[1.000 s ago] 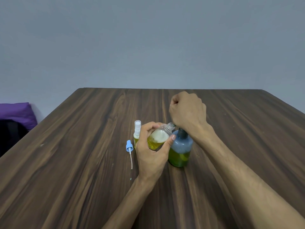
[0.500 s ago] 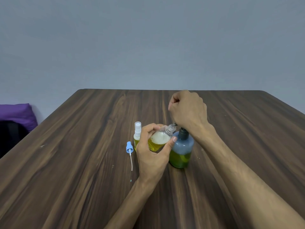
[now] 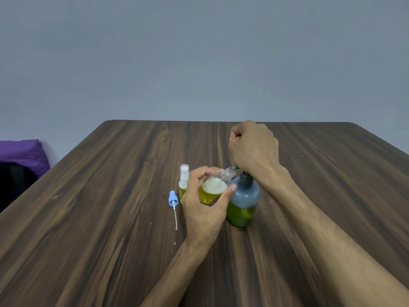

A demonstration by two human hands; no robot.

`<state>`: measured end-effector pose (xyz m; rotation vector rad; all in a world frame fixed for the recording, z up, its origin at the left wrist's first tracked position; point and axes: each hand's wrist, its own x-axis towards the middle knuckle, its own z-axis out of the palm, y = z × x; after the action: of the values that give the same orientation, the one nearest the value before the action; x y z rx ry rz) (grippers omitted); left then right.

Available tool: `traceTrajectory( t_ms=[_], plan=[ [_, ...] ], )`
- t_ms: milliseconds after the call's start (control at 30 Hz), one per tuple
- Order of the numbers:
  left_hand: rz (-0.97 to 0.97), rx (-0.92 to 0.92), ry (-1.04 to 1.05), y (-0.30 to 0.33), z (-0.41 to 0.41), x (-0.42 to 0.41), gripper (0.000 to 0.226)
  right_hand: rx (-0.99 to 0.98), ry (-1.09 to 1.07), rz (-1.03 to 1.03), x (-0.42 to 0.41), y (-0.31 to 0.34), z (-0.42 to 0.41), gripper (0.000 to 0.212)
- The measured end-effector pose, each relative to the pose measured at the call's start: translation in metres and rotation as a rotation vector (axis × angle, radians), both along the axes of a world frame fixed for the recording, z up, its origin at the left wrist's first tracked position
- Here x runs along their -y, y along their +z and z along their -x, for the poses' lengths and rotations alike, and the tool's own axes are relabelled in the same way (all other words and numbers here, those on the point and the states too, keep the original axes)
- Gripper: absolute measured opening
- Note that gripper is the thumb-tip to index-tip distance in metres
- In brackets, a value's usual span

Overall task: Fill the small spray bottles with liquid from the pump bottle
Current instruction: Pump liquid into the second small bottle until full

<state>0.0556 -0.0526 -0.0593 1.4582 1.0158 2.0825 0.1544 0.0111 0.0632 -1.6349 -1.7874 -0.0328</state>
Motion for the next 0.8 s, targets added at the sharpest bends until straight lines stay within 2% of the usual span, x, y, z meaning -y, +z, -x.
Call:
traceTrajectory(
  t_ms=[67,200,333,433,600,700,767,800],
  plan=[
    [-0.004,0.003,0.001,0.0,-0.001,0.0,0.052,0.001,-0.001,-0.006,0.001,0.001,-0.001,0.024],
    [0.008,-0.005,0.012,-0.001,0.0,-0.001,0.053,0.034,0.005,0.046,0.005,-0.007,0.0,0.036],
    [-0.001,-0.001,0.007,-0.001,0.0,-0.001,0.053,-0.001,-0.01,-0.012,0.0,-0.001,-0.001,0.024],
    [0.018,0.0,0.009,-0.002,0.0,-0.002,0.053,0.023,0.002,0.035,0.0,-0.005,0.001,0.031],
    [0.013,0.003,0.007,0.0,-0.001,0.0,0.051,-0.034,-0.002,-0.016,-0.001,-0.006,-0.002,0.031],
    [0.025,0.015,-0.002,0.0,0.0,0.0,0.05,0.014,0.021,0.008,0.0,-0.008,0.0,0.032],
    [0.02,0.019,-0.001,0.001,0.0,0.002,0.05,-0.07,0.027,0.025,-0.003,-0.013,-0.002,0.029],
    [0.027,0.028,0.0,0.002,-0.001,0.002,0.051,-0.196,0.048,0.051,-0.005,-0.014,-0.004,0.027]
  ],
)
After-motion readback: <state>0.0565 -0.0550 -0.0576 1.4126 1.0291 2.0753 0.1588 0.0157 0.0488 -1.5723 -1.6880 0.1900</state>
